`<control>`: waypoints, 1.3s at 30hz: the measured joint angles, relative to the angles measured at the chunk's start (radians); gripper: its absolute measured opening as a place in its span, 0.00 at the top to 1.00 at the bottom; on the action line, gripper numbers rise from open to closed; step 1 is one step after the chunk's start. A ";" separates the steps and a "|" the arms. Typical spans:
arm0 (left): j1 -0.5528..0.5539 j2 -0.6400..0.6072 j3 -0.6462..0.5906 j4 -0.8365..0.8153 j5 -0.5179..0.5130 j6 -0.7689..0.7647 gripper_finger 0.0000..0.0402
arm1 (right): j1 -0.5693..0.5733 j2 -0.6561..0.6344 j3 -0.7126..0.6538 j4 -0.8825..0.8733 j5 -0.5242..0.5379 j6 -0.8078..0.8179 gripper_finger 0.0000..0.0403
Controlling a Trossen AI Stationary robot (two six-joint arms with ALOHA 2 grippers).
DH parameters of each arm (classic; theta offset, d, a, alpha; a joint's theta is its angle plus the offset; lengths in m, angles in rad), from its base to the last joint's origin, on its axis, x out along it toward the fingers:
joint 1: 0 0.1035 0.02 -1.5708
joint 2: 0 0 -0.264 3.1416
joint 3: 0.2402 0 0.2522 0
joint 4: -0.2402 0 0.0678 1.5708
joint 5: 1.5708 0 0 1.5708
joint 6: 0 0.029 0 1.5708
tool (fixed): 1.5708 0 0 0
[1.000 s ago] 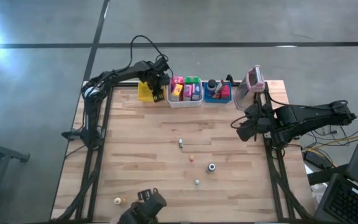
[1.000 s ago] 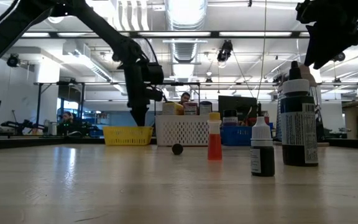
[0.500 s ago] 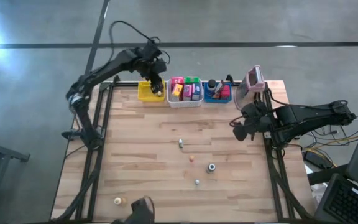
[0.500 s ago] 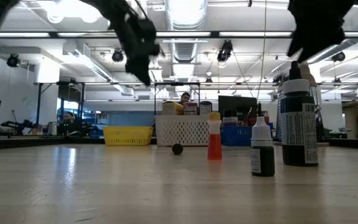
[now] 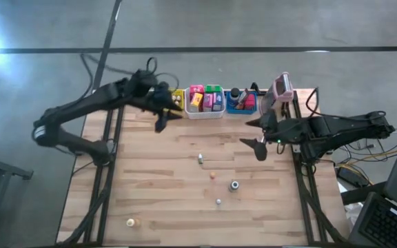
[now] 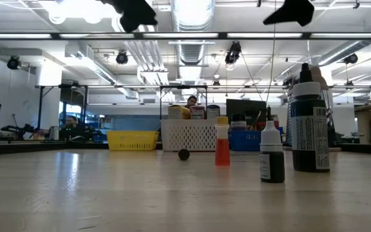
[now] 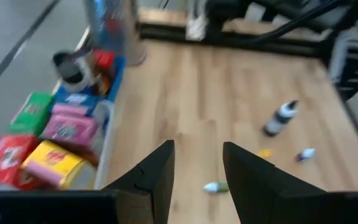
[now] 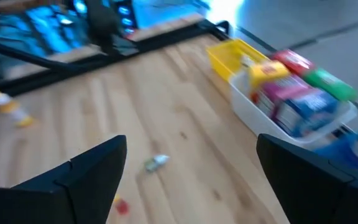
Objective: Pick & Place Kitchen Items
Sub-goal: Put the green food coloring bottle into the yellow basket
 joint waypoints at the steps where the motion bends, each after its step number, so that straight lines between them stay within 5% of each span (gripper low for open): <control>1: -0.017 -0.032 -0.031 0.027 0.000 -0.009 0.65 | 0.000 0.004 0.008 0.013 -0.020 -0.012 0.11; 10: -0.051 -0.240 -0.272 0.288 -0.006 -0.138 0.65 | 0.002 0.025 0.017 0.234 -0.050 -0.023 0.10; 20: -0.051 -0.315 -0.351 0.307 -0.006 -0.133 0.65 | 0.023 0.045 0.019 0.415 -0.043 0.006 0.10; 27: -0.048 -0.362 -0.351 0.174 -0.005 -0.070 0.65 | 0.079 0.180 0.062 0.366 0.058 0.195 0.14; 39: -0.019 -0.459 -0.371 0.118 -0.063 0.056 0.65 | 0.142 0.608 0.352 -0.048 0.082 0.589 0.24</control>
